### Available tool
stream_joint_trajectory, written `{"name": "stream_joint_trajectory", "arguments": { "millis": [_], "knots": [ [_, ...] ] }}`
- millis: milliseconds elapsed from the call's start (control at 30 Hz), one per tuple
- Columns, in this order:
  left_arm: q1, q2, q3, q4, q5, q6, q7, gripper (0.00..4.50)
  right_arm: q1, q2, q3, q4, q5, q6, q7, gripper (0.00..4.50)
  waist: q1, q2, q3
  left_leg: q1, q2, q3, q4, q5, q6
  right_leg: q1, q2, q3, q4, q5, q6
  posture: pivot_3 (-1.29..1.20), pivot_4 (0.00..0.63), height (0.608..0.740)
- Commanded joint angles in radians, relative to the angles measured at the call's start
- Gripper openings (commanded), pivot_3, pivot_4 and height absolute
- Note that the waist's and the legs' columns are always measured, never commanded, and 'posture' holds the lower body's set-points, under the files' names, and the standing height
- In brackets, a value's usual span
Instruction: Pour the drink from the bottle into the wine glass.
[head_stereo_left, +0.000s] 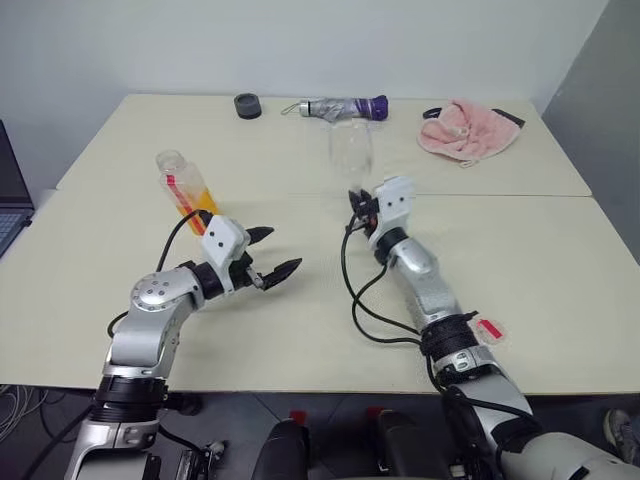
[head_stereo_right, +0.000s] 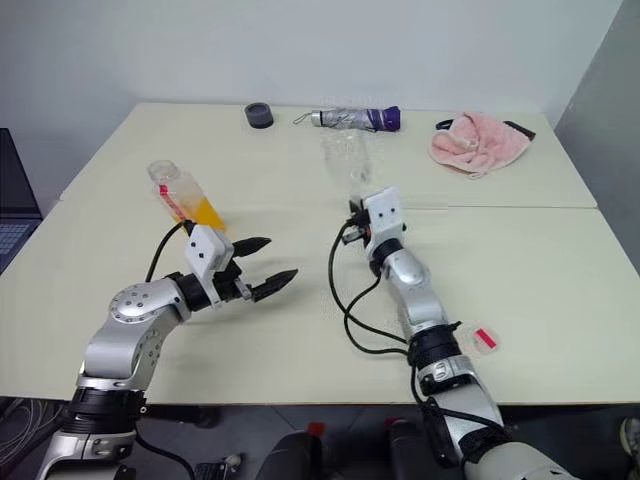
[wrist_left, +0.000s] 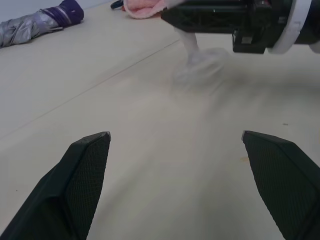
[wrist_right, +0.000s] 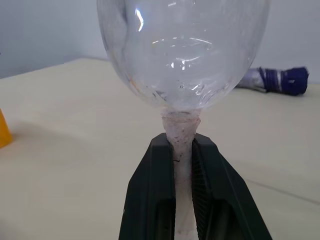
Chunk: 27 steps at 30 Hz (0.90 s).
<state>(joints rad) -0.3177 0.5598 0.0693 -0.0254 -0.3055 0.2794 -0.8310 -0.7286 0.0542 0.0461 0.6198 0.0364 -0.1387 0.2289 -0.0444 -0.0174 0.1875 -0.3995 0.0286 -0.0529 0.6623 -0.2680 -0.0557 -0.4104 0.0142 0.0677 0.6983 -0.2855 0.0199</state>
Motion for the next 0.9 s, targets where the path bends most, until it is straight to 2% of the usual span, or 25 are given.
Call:
{"name": "stream_joint_trajectory", "arguments": {
  "millis": [33, 233, 567, 667, 900],
  "knots": [
    [-0.005, 0.025, 0.033, -0.031, -0.019, 0.005, 0.001, 4.50, -0.015, 0.020, 0.005, 0.058, -0.018, -0.080, -0.025, 0.15, 0.000, 0.000, 0.000, 0.000, 0.000, 0.000, 0.000, 0.000, 0.000, 0.000, 0.000, 0.000, 0.000, 0.000, 0.000, 0.00, 0.150, 0.740],
    [-0.011, 0.039, 0.035, -0.043, -0.024, 0.024, -0.001, 4.50, 0.063, 0.017, 0.020, 0.057, -0.015, -0.085, 0.009, 0.15, -0.001, 0.000, 0.000, 0.001, 0.000, 0.000, 0.000, 0.000, 0.000, 0.000, 0.000, 0.000, 0.000, 0.000, 0.000, 0.00, 0.150, 0.740],
    [-0.011, 0.046, 0.032, -0.052, -0.037, 0.054, -0.020, 4.50, 0.337, -0.063, 0.091, -0.233, -0.028, 0.049, 0.121, 0.15, 0.002, -0.002, -0.003, 0.004, 0.000, -0.001, 0.000, 0.000, 0.000, 0.005, 0.000, 0.000, 0.000, 0.000, 0.000, 0.00, 0.150, 0.740],
    [-0.015, 0.047, 0.038, -0.050, -0.041, 0.059, -0.020, 4.50, 0.341, -0.068, 0.100, -0.258, -0.033, 0.039, 0.117, 0.15, 0.002, -0.002, -0.004, 0.005, -0.001, -0.001, 0.000, 0.000, 0.000, 0.005, 0.000, 0.000, 0.000, 0.000, 0.000, 0.00, 0.150, 0.740],
    [-0.005, 0.062, 0.062, -0.061, -0.078, 0.066, -0.030, 4.50, 0.243, -0.041, 0.108, -0.224, -0.017, -0.019, 0.131, 0.15, -0.002, -0.003, -0.004, 0.005, -0.001, 0.000, 0.000, 0.000, 0.000, 0.005, 0.001, 0.000, 0.000, 0.000, 0.000, 0.00, 0.150, 0.740]
  ]
}}
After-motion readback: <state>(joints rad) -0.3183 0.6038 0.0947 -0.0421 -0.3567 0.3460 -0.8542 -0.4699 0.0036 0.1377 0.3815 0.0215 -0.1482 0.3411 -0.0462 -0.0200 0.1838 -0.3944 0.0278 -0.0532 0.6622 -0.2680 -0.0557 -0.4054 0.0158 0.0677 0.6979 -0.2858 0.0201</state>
